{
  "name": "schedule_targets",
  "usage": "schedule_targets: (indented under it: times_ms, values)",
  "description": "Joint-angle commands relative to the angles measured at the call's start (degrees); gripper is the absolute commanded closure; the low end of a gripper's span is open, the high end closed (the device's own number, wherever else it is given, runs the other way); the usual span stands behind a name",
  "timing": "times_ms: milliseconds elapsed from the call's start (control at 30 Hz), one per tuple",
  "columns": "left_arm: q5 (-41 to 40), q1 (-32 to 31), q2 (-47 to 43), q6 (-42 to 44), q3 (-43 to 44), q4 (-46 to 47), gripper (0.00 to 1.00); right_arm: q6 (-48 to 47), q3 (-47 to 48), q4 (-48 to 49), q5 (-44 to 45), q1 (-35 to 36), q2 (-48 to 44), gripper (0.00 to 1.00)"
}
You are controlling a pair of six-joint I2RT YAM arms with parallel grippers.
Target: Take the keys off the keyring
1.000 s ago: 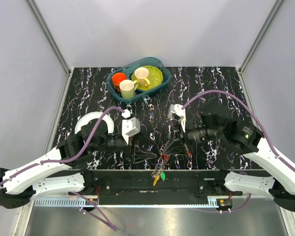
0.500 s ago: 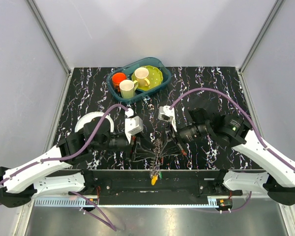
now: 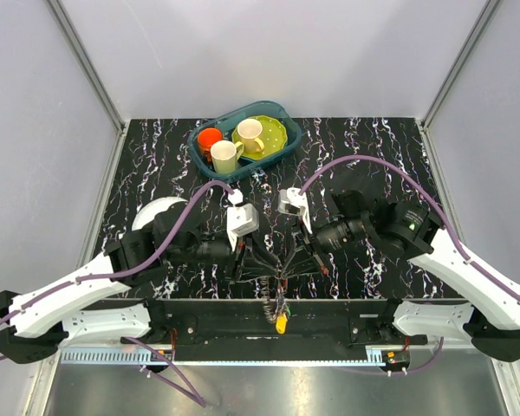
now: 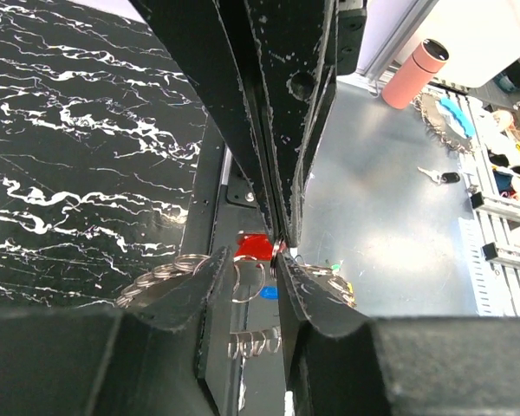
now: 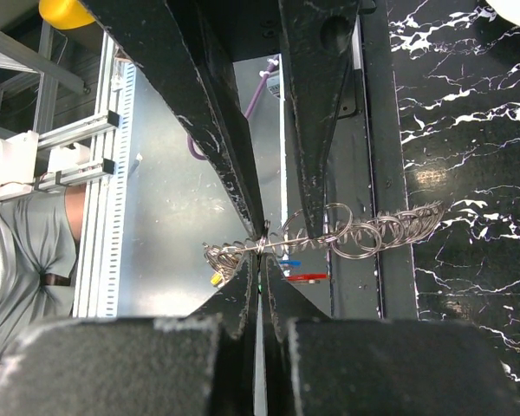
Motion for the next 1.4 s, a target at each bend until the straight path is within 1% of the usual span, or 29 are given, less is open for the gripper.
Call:
schedule_targets:
  times_ms: [0, 133, 167, 267, 300, 367, 433, 500, 533, 567, 600, 633, 667, 700, 733, 767, 800, 833, 867, 1000, 1033, 1100, 1133, 1167, 1233, 1367]
  values:
    - [4.18, 0.26, 1.44, -0.73, 2.61, 0.89, 0.73, -0.45, 0.57, 5.02, -2.48, 0.19, -1.96, 1.00]
    - [6.64, 0.26, 2.59, -0.99, 2.78, 0.98, 0.78, -0.36, -0.13, 5.72, -2.66, 0.19, -2.22, 1.00]
    - [7.08, 0.26, 2.68, -1.00, 2.78, 1.07, 0.83, -0.36, -0.22, 5.98, -2.66, 0.19, -2.31, 1.00]
    - [8.49, 0.35, 2.94, -0.56, 3.13, 1.24, 0.94, -0.10, -0.49, 6.60, -2.57, 0.19, -2.57, 1.00]
    - [9.71, 0.35, 2.77, -0.21, 3.13, 1.33, 1.00, 0.08, -0.66, 6.69, -2.48, 0.19, -2.66, 1.00]
    - [10.16, 0.26, 1.98, -0.03, 2.52, 2.81, 1.00, 0.34, -1.01, 7.39, -2.13, 0.19, -2.92, 1.00]
    - [9.46, 0.26, 1.19, -0.38, 1.12, 5.18, 1.00, 2.00, -1.45, 9.48, 0.23, 0.19, -3.45, 1.00]
    - [7.45, 0.35, -0.74, -0.47, -1.42, 7.21, 1.00, 4.12, -3.55, 11.86, 2.86, 0.19, -5.20, 0.89]
    - [6.57, 0.35, -1.53, -0.56, -2.22, 9.57, 1.00, 5.08, -4.69, 15.53, 3.84, 0.19, -6.08, 0.84]
    - [4.65, 0.44, -3.02, -0.73, -3.01, 10.46, 1.00, 6.66, -7.75, 17.83, 4.98, 0.19, -8.87, 0.76]
    - [4.02, 0.79, -3.56, -1.08, -3.63, 11.08, 1.00, 7.28, -9.61, 20.29, 7.08, 0.19, -10.55, 0.72]
    - [3.49, 0.96, -4.00, -1.34, -4.07, 12.04, 1.00, 7.72, -11.37, 25.27, 8.14, 0.19, -12.40, 0.68]
    - [2.79, 0.97, -4.61, -1.52, -4.25, 12.49, 1.00, 8.86, -15.04, 27.93, 9.46, 0.19, -15.90, 0.64]
    - [2.61, 0.97, -4.79, -1.87, -4.25, 12.93, 1.00, 9.30, -16.90, 30.48, 11.21, 0.28, -17.67, 0.62]
    - [2.43, 0.97, -4.97, -1.96, -4.16, 13.71, 1.00, 9.66, -18.75, 35.73, 11.58, 0.19, -20.91, 0.60]
    - [2.26, 1.05, -5.05, -2.14, -4.07, 14.16, 1.00, 10.36, -22.16, 38.22, 11.76, 0.10, -22.42, 0.58]
    - [2.25, 1.14, -4.97, -2.23, -4.07, 14.42, 1.00, 10.36, -23.76, 40.42, 11.50, 0.19, -23.74, 0.53]
    - [2.43, 1.14, -4.97, -2.14, -3.99, 15.21, 1.00, 10.28, -25.17, 43.74, 11.23, 0.19, -25.76, 0.51]
    - [3.04, 1.14, -4.97, -2.14, -4.07, 15.74, 1.00, 8.80, -27.45, 44.73, 11.06, 0.19, -26.65, 0.50]
    - [4.01, 1.05, -5.40, -2.75, -5.56, 19.34, 1.00, 2.47, -31.07, 46.15, 12.11, 0.19, -29.46, 0.50]
    - [4.19, 1.05, -6.02, -2.84, -6.18, 21.96, 1.00, 1.41, -31.51, 46.67, 12.20, 0.19, -29.73, 0.50]
    - [4.10, 1.14, -7.16, -3.45, -8.63, 24.61, 1.00, -0.45, -31.95, 47.20, 11.15, 0.19, -29.65, 0.49]
    - [3.84, 1.14, -8.38, -3.46, -9.60, 28.45, 1.00, -0.53, -31.95, 48.34, 10.45, 0.19, -29.38, 0.48]
    - [2.97, 1.14, -9.09, -3.46, -10.39, 30.05, 1.00, -2.45, -31.86, 48.87, 9.05, 0.19, -29.12, 0.48]
    - [2.17, 1.05, -10.76, -3.81, -12.33, 34.17, 1.00, -3.34, -31.78, 49.84, 7.89, 0.19, -28.68, 0.48]
    - [-0.64, 1.14, -11.82, -4.51, -13.83, 38.85, 1.00, -5.98, -31.08, 52.13, 7.28, 0.19, -27.71, 0.47]
